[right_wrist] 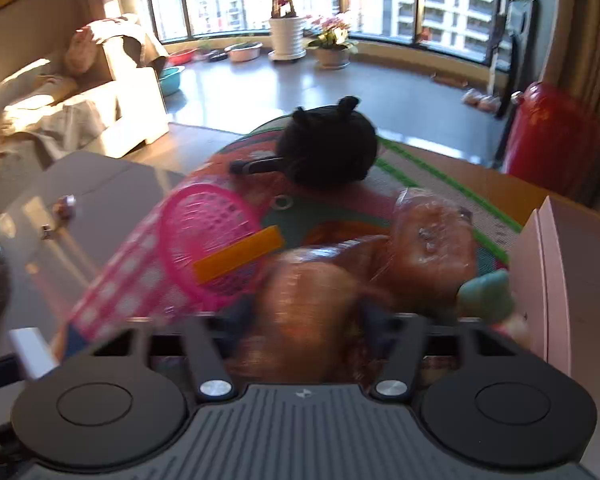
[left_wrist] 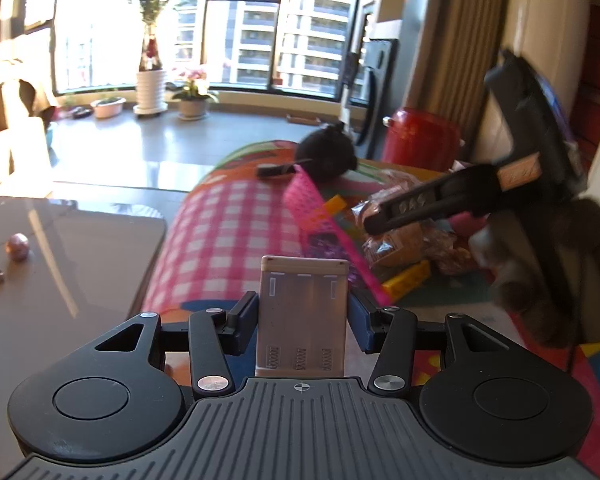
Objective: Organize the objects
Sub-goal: 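Lift the charger with the left tool while the right tool grasps the clear bread bag, then carry the charger into the pink box with the left tool while the right tool carries the bread bag there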
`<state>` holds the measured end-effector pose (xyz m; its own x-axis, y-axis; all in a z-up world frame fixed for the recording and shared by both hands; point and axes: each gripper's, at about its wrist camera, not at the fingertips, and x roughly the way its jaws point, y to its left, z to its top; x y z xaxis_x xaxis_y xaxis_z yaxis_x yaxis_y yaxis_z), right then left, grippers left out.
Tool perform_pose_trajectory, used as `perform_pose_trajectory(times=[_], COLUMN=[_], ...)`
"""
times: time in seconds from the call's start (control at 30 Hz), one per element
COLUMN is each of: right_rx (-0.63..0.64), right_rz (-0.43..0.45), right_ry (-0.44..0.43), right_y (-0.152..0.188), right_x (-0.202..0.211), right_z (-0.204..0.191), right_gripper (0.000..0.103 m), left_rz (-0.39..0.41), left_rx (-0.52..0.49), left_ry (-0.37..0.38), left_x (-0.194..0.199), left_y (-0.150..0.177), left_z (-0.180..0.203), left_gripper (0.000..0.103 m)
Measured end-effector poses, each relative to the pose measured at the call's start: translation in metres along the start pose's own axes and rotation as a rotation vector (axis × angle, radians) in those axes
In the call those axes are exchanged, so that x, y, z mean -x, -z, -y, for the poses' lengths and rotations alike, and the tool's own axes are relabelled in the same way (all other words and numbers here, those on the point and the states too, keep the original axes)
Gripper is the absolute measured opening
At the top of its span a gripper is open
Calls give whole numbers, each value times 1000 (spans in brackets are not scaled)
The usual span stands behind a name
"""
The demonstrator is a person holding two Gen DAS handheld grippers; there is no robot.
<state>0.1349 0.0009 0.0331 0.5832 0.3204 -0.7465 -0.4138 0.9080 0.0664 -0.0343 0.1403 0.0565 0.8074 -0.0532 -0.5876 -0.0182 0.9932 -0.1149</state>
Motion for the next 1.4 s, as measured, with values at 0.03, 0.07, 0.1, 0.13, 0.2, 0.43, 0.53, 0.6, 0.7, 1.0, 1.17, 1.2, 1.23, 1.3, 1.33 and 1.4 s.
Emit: perform_pose_trajectory(times=[0.03,0.07,0.1,0.13,0.2,0.43,0.53,0.6,0.7,1.0,1.17,1.2,1.23,1.3,1.33,1.4], right_rx=[-4,-3,-5,-16,-37,-48,-67,-94,-141,-241,-279,-284,-287,-286,-286,-306], right_rz=[4,17,27,35,51,77,86,93,106,198,258,266,271,286,297,317], right_ry=[8,6,-2,-3,-21,8,75,125,157,198,202,199,200,201,197,173], right_y=[1,3,6,8,20,94,124,142,161,178,174,170,165,149,141,117], right_x=[11,22,35,50,78,160,182,193,207,238,247,247,246,240,236,227], right_z=[-2,0,3,7,17,57,80,95,117,151,162,165,168,173,176,183], right_gripper=[38,37,36,36,36,36,36,36,36,36,36,36,36,36,36,36], left_rz=[-5,-10,-15,-20,-33,-125,-134,-124,-92,-184,-117,-88,-52,9,29,44], left_rx=[-6,-13,-19,-23,-38,-155,-203,-237,-280,-66,-26,-34,-59,-124,-150,-175], left_ry=[7,17,29,41,70,220,261,282,341,394,405,411,403,371,357,331], left_x=[-2,-2,-2,-3,0,12,11,7,0,-114,-114,-104,-93,-69,-60,-47], left_y=[0,0,0,0,1,8,3,-7,-32,-119,-101,-95,-88,-74,-66,-50], left_z=[3,7,12,16,27,80,111,136,177,250,232,224,216,196,189,171], left_gripper=[53,53,53,53,53,53,53,53,53,52,52,52,52,52,52,52])
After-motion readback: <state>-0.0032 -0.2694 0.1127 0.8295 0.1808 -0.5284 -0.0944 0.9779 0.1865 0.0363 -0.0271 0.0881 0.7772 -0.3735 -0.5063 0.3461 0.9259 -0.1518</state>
